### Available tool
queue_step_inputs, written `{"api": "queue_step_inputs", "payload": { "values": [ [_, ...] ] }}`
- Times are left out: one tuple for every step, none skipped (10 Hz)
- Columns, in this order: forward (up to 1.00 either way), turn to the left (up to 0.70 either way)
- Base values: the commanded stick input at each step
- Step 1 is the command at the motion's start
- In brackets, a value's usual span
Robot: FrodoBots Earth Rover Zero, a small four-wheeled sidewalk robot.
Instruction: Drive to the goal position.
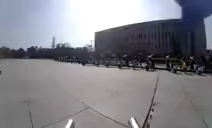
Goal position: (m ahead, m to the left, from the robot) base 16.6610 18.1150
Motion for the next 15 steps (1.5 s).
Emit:
{"api": "queue_step_inputs", "payload": {
  "values": [
    [1.00, 0.25],
    [1.00, 0.27],
    [1.00, 0.27],
    [1.00, 0.27],
    [1.00, 0.27],
    [1.00, 0.27],
    [1.00, 0.22],
    [1.00, 0.00],
    [1.00, 0.04],
    [1.00, 0.27],
    [1.00, 0.27],
    [1.00, 0.27],
    [1.00, 0.27],
    [1.00, 0.27],
    [1.00, 0.27]
  ]
}}
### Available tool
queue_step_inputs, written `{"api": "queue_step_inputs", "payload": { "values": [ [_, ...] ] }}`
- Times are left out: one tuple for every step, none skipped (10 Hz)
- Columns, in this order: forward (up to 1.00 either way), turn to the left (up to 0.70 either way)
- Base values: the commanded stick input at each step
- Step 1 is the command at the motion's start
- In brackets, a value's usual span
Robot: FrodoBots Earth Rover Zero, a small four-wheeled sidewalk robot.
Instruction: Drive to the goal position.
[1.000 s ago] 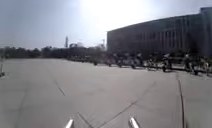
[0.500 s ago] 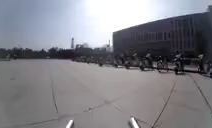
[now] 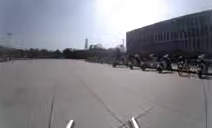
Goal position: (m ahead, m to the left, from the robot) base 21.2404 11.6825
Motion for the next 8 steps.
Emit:
{"api": "queue_step_inputs", "payload": {
  "values": [
    [1.00, 0.17],
    [1.00, 0.00],
    [1.00, 0.00],
    [1.00, 0.19],
    [1.00, 0.27],
    [1.00, 0.27],
    [1.00, 0.27],
    [1.00, 0.25]
  ]
}}
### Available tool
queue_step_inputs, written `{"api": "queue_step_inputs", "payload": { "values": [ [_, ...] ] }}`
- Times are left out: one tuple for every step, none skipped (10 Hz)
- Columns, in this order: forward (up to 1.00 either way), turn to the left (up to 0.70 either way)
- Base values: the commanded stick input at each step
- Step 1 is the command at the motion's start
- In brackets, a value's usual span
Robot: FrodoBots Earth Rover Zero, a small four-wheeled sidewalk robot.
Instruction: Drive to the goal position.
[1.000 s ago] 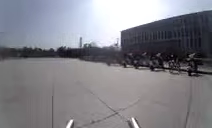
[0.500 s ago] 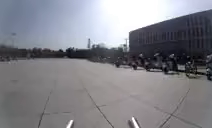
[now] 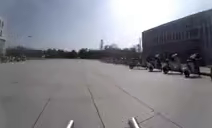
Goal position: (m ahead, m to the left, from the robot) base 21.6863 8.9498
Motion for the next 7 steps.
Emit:
{"api": "queue_step_inputs", "payload": {
  "values": [
    [1.00, 0.00],
    [1.00, 0.00],
    [1.00, 0.00],
    [1.00, 0.00],
    [1.00, 0.04],
    [1.00, 0.27],
    [1.00, 0.27]
  ]
}}
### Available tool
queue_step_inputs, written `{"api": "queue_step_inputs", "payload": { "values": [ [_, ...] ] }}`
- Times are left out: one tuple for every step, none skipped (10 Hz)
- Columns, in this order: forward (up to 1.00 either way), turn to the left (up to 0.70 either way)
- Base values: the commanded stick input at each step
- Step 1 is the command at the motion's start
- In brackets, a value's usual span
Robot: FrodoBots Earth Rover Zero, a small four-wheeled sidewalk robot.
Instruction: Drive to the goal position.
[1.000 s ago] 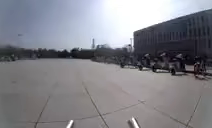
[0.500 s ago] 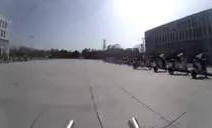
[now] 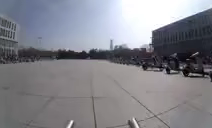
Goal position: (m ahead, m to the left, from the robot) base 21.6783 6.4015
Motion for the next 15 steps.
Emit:
{"api": "queue_step_inputs", "payload": {
  "values": [
    [1.00, 0.27],
    [1.00, 0.27],
    [1.00, 0.27],
    [1.00, 0.10],
    [1.00, 0.00],
    [1.00, 0.00],
    [1.00, 0.00],
    [1.00, 0.00],
    [1.00, 0.00],
    [1.00, 0.00],
    [1.00, 0.00],
    [1.00, 0.00],
    [1.00, 0.00],
    [1.00, 0.00],
    [1.00, 0.00]
  ]
}}
